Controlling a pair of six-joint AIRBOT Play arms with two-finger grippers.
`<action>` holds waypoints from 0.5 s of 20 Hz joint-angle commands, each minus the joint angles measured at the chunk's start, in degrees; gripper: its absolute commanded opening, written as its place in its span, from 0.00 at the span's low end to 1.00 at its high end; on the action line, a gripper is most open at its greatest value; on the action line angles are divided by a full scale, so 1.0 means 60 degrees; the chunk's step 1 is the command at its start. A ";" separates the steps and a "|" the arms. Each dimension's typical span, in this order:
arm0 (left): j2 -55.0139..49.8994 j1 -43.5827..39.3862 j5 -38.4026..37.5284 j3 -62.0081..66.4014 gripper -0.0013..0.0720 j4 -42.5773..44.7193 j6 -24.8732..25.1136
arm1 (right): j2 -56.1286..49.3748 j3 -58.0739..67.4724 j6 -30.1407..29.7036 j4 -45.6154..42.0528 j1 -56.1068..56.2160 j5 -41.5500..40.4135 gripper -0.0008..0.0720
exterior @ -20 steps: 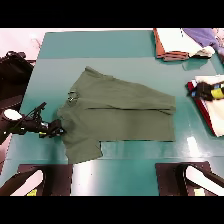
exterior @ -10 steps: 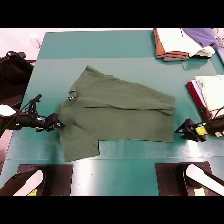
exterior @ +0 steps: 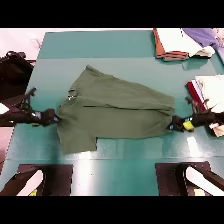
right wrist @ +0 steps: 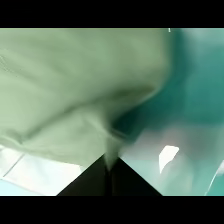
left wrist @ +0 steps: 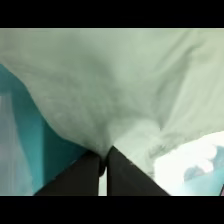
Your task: Fold the shirts.
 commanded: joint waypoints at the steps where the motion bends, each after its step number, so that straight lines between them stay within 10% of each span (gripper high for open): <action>1: 0.0980 0.0007 -0.0189 0.1942 0.05 -0.0015 -0.0517 | 0.1086 0.2135 -0.0025 0.0066 0.0801 0.0051 0.03; 10: 0.1738 0.0007 0.1020 1.1540 0.05 0.0503 -0.0954 | 0.2922 1.0921 0.0656 0.0011 -0.1002 0.0321 0.03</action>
